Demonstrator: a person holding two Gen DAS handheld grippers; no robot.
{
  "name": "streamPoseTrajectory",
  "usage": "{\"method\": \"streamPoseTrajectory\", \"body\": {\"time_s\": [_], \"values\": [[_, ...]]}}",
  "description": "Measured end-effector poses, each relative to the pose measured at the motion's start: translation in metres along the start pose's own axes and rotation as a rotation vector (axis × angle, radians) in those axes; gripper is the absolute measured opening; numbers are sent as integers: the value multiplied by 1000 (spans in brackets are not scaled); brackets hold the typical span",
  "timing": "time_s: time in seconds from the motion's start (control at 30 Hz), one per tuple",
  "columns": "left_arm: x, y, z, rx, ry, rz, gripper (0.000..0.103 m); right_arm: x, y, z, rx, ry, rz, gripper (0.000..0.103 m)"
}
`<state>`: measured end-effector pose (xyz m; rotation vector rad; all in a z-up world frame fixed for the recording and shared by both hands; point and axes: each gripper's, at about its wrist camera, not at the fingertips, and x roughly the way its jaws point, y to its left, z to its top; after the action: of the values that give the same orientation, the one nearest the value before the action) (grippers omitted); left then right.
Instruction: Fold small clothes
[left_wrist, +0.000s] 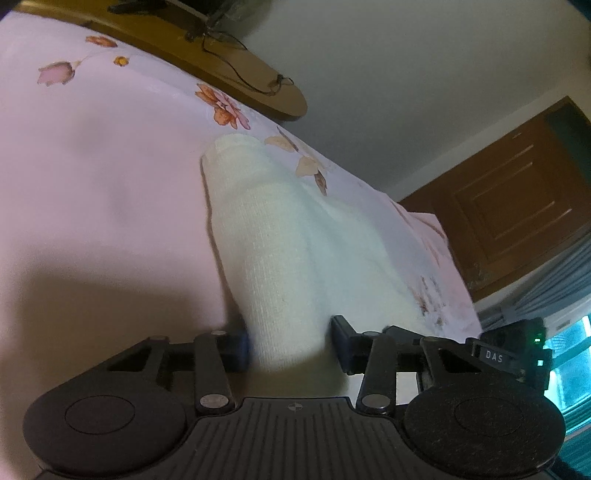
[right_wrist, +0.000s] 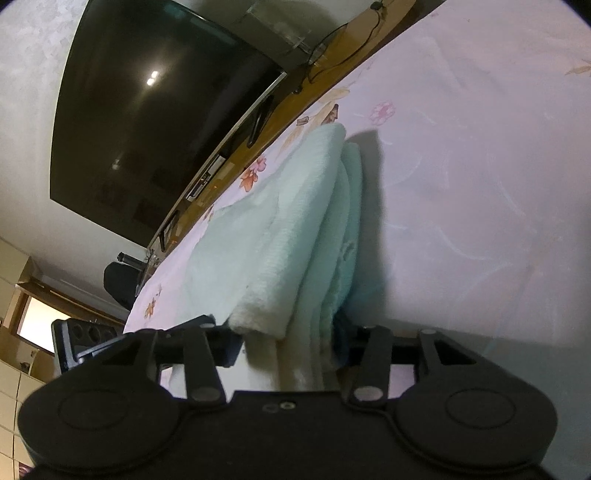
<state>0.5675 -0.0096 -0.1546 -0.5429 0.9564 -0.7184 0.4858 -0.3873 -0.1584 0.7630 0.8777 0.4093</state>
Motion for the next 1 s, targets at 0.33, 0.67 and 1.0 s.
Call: {"method": "streamPoseTrajectory", "body": {"time_s": [0.33, 0.67, 1.0], "values": [[-29, -33, 6, 98, -44, 17, 29, -12, 40, -7, -142, -36, -72, 32], [-146, -7, -5, 84, -157, 82, 29, 4, 123, -26, -258, 0, 19, 32], [-272, 82, -42, -35, -244, 258, 30, 119, 205, -84, -300, 177, 180, 32]]}}
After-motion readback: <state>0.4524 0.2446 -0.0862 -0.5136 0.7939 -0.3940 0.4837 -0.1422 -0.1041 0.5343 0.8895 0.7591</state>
